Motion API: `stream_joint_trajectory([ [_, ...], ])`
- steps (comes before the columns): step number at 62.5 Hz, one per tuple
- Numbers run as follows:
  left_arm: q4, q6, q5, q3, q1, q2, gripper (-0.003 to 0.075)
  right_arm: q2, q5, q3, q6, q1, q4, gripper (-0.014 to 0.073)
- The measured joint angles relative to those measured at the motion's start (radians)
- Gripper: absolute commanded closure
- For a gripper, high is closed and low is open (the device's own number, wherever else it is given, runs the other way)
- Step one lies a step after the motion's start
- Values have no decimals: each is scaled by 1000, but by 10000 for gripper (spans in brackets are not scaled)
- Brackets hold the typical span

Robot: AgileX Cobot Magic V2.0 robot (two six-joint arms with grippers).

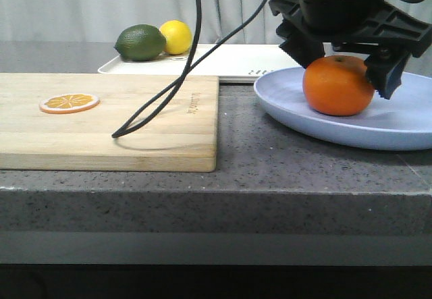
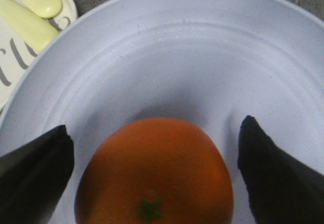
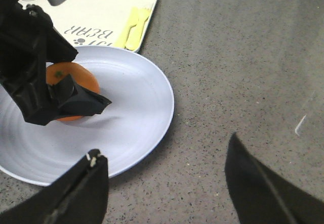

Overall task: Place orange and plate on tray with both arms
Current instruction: 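Lift the orange and carry it over the blue plate, lowering it, then open the left gripper to release the orange and withdraw upward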

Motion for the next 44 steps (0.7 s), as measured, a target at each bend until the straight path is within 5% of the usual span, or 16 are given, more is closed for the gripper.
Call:
stream_joint_trajectory([
  [22,-13,0,-6,0,0,-36,28,0,0,0,0,0,0,86],
  [44,-20,-19,36,27,61,-310,28,0,31,0,0,0,0,86],
])
